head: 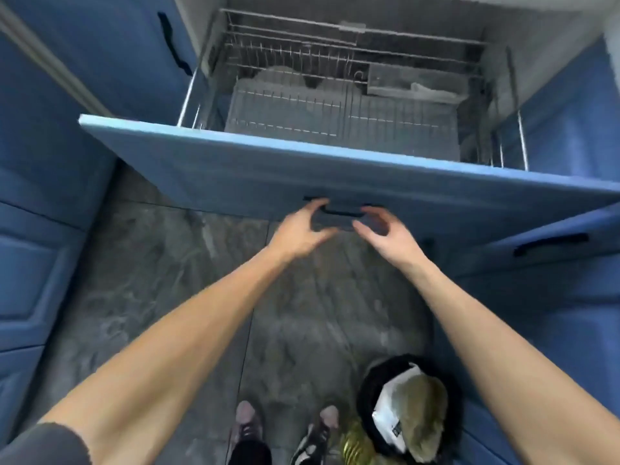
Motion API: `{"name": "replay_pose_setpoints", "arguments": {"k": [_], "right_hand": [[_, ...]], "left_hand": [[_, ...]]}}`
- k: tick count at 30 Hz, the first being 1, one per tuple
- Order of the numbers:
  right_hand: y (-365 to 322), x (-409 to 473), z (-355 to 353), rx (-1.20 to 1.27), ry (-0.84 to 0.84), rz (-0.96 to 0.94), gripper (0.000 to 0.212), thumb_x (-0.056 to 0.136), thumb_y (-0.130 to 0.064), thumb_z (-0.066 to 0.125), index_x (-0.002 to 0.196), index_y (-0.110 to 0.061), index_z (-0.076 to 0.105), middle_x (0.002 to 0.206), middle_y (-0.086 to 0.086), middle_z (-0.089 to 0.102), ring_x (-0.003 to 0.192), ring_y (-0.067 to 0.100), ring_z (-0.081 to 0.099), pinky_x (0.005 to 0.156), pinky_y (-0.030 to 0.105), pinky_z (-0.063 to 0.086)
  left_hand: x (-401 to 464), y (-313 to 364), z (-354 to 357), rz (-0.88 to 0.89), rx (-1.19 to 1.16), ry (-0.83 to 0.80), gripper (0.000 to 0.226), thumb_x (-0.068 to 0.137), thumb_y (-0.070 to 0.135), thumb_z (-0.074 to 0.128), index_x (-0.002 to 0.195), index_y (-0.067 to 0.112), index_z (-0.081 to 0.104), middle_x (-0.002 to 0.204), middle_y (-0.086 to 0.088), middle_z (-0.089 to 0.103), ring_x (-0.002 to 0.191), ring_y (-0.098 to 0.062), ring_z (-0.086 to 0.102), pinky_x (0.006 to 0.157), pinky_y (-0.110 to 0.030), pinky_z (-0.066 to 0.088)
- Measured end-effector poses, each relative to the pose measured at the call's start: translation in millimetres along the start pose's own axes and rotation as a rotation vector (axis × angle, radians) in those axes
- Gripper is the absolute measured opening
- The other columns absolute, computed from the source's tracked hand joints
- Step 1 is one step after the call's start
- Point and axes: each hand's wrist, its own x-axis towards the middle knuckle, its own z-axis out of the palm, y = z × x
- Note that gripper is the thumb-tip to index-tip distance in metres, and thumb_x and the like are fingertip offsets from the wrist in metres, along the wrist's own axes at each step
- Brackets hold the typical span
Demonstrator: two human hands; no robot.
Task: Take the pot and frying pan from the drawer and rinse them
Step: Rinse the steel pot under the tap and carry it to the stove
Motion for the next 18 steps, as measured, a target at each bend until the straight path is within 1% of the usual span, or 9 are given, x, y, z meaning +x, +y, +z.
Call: {"name": "replay_pose_setpoints", "arguments": {"k": [2,4,6,8,10,11,13,16,18], "right_hand": [[13.1,18.6,17.6,0.01,0.038,0.003,0.03,0.087,-0.034,0.062,0.114,-0.02,0.061,0.111,-0.008,0.057,0.106,0.006,0.05,0.088,0.018,0.035],[23.8,28.7,29.5,0.061,0.119,0.01,0.019,0.088,-0.026,0.061,0.105,-0.017,0.065,0.099,-0.005,0.061,0.095,0.011,0.055,0.085,0.025,0.042],[27.1,33.2,32.9,0.066,0.169,0.02,0.014,0.087,-0.024,0.063,0.099,-0.018,0.068,0.092,-0.003,0.064,0.088,0.017,0.059,0.084,0.032,0.046],[24.5,38.2,27.3,0.013,0.152,0.03,0.011,0.084,-0.023,0.065,0.094,-0.022,0.069,0.087,-0.003,0.066,0.084,0.016,0.061,0.082,0.033,0.049],[21.0,42.5,19.9,-0.039,0.12,0.073,0.007,0.083,-0.026,0.066,0.089,-0.028,0.068,0.084,-0.002,0.067,0.082,0.013,0.062,0.078,0.029,0.049],[19.9,45.4,17.4,-0.047,0.106,0.096,0.005,0.083,-0.028,0.067,0.086,-0.031,0.067,0.082,-0.004,0.067,0.081,0.012,0.062,0.075,0.026,0.047],[17.2,50.7,15.4,-0.054,0.081,0.142,0.003,0.083,-0.032,0.066,0.082,-0.034,0.065,0.079,-0.009,0.064,0.081,0.011,0.062,0.073,0.026,0.047],[11.9,61.1,11.4,-0.077,0.075,0.171,0.003,0.085,-0.034,0.063,0.083,-0.036,0.063,0.083,-0.012,0.062,0.084,0.009,0.06,0.074,0.028,0.047],[4.0,69.3,7.7,-0.091,0.069,0.193,0.004,0.087,-0.035,0.06,0.084,-0.037,0.061,0.087,-0.013,0.061,0.086,0.01,0.059,0.071,0.028,0.045]], "left_hand": [[18.6,-6.8,11.4,-0.036,-0.116,0.077,0.052,0.08,0.031,0.072,0.127,0.018,0.055,0.123,-0.005,0.062,0.112,-0.018,0.058,0.081,-0.018,0.04],[30.6,-11.9,20.3,-0.072,-0.24,0.158,0.04,0.077,0.028,0.076,0.113,0.015,0.065,0.108,-0.004,0.067,0.095,-0.012,0.058,0.067,-0.005,0.038],[35.8,-14.4,24.7,-0.071,-0.257,0.2,0.032,0.075,0.028,0.078,0.103,0.016,0.069,0.099,0.002,0.067,0.087,-0.005,0.055,0.063,0.002,0.034],[40.4,-13.1,27.0,-0.08,-0.237,0.19,0.023,0.074,0.028,0.078,0.095,0.018,0.07,0.095,0.007,0.066,0.085,-0.003,0.054,0.061,0.004,0.032],[45.1,-10.3,26.8,-0.108,-0.231,0.19,0.012,0.075,0.026,0.077,0.083,0.022,0.069,0.087,0.01,0.066,0.081,-0.004,0.055,0.06,0.0,0.034],[48.4,-10.4,25.7,-0.115,-0.235,0.193,0.01,0.075,0.026,0.078,0.077,0.026,0.068,0.082,0.013,0.066,0.079,-0.005,0.056,0.062,-0.004,0.037],[53.3,-12.4,23.2,-0.113,-0.233,0.193,0.016,0.074,0.028,0.078,0.068,0.034,0.064,0.076,0.019,0.065,0.079,-0.006,0.059,0.068,-0.014,0.041],[62.2,-9.8,18.7,-0.11,-0.18,0.173,0.016,0.075,0.037,0.075,0.067,0.041,0.062,0.08,0.018,0.068,0.082,-0.004,0.062,0.074,-0.022,0.047],[68.7,-3.0,13.2,-0.154,-0.141,0.184,0.011,0.075,0.042,0.073,0.069,0.04,0.063,0.084,0.017,0.07,0.083,-0.002,0.062,0.072,-0.027,0.047]]}}
